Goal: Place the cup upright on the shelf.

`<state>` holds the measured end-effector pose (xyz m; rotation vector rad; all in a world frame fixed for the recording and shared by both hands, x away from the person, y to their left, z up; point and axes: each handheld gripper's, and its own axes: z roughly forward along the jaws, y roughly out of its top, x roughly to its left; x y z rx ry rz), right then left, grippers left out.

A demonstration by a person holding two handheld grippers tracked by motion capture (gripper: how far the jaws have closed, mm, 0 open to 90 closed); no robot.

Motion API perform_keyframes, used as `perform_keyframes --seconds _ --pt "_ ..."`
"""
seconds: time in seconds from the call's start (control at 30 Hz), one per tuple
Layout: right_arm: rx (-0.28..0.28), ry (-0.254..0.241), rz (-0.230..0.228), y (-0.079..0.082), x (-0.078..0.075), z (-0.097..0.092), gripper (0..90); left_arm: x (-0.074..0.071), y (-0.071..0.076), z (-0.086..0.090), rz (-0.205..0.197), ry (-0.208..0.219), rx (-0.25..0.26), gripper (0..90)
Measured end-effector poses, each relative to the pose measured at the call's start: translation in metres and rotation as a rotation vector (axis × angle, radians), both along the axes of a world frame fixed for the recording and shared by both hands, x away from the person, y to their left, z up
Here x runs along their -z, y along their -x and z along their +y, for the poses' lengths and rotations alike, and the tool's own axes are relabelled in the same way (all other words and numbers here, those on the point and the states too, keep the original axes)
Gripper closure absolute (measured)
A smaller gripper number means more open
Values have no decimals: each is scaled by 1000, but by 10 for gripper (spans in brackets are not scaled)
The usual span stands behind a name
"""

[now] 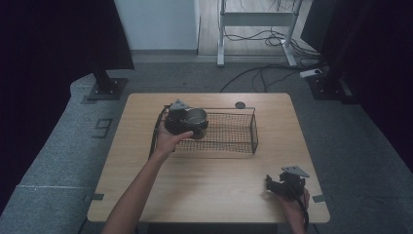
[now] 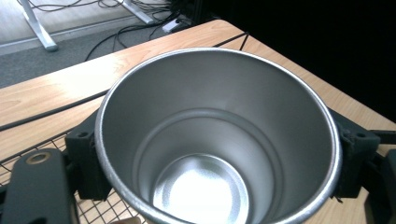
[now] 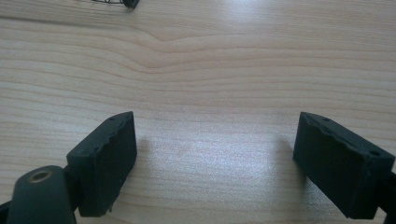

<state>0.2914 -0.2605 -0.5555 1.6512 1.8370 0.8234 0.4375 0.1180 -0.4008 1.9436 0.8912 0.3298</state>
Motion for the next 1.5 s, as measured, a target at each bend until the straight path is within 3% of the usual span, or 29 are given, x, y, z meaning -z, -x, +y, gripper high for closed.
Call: perform_keyframes --seconds 0.23,0.87,1.5 --pt "0 0 0 0 0 0 132 1 -6 -1 2 4 -2 161" --pt "0 0 0 0 0 0 132 21 -28 1 34 -28 -38 161" --pt "0 0 0 0 0 0 132 38 -38 -7 65 -44 -39 160"
